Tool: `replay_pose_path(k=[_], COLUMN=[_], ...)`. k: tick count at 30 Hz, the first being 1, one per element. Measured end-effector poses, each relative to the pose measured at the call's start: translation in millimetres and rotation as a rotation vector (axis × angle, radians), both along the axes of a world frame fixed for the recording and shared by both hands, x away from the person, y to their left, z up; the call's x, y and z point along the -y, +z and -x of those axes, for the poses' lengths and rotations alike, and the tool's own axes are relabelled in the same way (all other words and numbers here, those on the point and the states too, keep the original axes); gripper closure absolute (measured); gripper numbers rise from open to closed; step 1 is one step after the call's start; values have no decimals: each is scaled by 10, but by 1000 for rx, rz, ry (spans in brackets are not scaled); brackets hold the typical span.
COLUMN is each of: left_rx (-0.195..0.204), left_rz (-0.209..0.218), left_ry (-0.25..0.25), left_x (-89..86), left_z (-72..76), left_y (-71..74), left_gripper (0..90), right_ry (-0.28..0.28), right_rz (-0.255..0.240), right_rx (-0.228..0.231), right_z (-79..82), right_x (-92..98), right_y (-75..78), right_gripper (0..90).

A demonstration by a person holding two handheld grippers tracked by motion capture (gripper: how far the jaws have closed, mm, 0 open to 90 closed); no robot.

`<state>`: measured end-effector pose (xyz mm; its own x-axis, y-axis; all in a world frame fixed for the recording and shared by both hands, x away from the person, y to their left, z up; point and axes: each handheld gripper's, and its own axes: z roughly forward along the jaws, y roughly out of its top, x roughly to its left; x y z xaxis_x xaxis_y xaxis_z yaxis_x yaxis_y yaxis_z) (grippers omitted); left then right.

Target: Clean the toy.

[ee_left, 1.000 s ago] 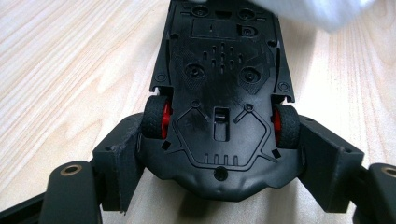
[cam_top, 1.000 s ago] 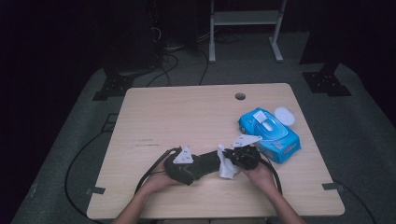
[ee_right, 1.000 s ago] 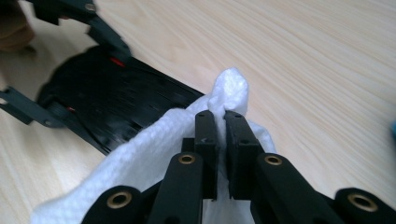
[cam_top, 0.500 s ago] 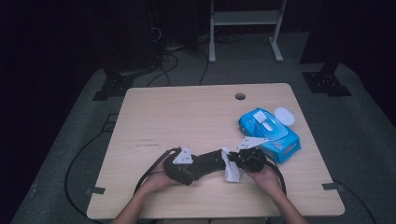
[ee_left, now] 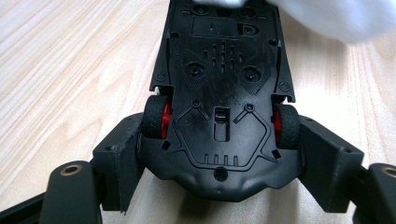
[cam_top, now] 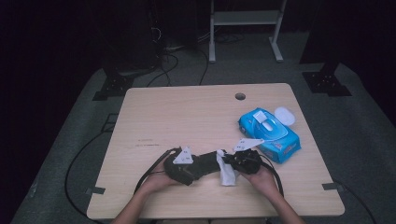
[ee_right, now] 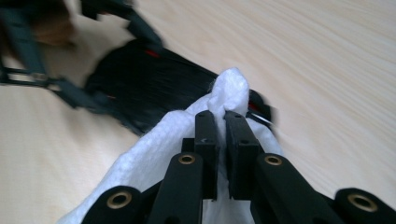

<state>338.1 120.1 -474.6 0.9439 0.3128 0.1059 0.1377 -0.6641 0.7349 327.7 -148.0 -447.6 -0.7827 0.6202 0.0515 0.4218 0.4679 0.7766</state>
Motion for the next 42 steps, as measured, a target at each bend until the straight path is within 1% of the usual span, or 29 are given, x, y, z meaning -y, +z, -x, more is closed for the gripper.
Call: replay_pose_path(k=[1, 2, 4, 5, 6, 8, 9, 10, 13, 15, 17, 18, 19, 20, 21, 22, 23, 25, 26, 29, 31, 34, 37, 39, 40, 42], left_rx=[-1, -2, -5, -3, -2, -1, 1, 7, 7, 2, -4, -2, -9, -3, 1, 0, 2, 4, 2, 0, -1, -2, 0, -2, -1, 3], left_rz=[0, 0, 1, 1, 1, 2, -3, -4, -4, -3, 6, 4, 8, 2, -2, -2, -3, -6, -4, -2, -2, 1, -2, -1, -3, -5], left_ry=[0, 1, 3, 3, 1, -2, -5, -7, -12, -9, -7, -9, -9, -12, -14, -14, -15, -16, -15, -15, -14, -15, -16, -15, -16, -14], left_x=[-2, -5, -10, -7, 0, 20, 26, 35, 44, 24, 12, 12, 10, 8, 10, 12, 14, 18, 17, 17, 14, 11, 15, 15, 18, 31], left_z=[0, 0, -1, -1, -1, 2, 3, 6, 22, 11, 4, 3, -1, 1, 6, 8, 7, 8, 8, 5, 3, 0, 3, 1, 2, 6], left_y=[1, 2, 3, 3, 2, -1, 1, 1, 1, 3, 0, 0, 2, 1, 2, 2, 1, 2, 1, 1, 2, 0, 1, 2, 2, 2], left_gripper=[240, 240, 240, 240, 240, 240, 240, 240, 240, 240, 240, 240, 240, 240, 240, 240, 240, 240, 240, 240, 240, 240, 240, 240, 240, 240], right_ry=[22, 36, 42, 36, 17, -3, -7, 1, 28, 38, 17, -3, -21, -43, -56, -59, -61, -48, -25, 15, 15, 0, 5, 12, 24, 47], right_rz=[-2, 12, 20, 13, 13, 39, 47, 52, 53, 65, 64, 64, 60, 55, 66, 71, 63, 60, 64, 83, 90, 88, 92, 86, 73, 71], right_rx=[3, 15, 19, 10, 11, 26, 28, 31, 42, 48, 45, 42, 36, 32, 32, 27, 20, 23, 25, 30, 25, 15, 10, 9, 1, -2], right_z=[14, 27, 19, 2, -18, -74, -95, -113, -153, -184, -229, -252, -268, -270, -267, -250, -232, -159, -110, -22, 17, 50, 99, 111, 109, 106], right_x=[-43, -85, -113, -104, -93, -111, -151, -187, -384, -443, -377, -309, -233, -157, -94, -26, 3, 19, -3, -27, 14, 117, 150, 123, 81, -20], right_y=[-6, -9, -3, -3, 3, 29, 43, 51, 58, 55, 63, 65, 64, 71, 75, 74, 72, 64, 58, 58, 52, 50, 41, 39, 41, 44], right_gripper=[841, 841, 841, 841, 841, 841, 841, 841, 841, 841, 841, 841, 842, 842, 842, 842, 842, 842, 842, 842, 842, 842, 842, 842, 842, 842])
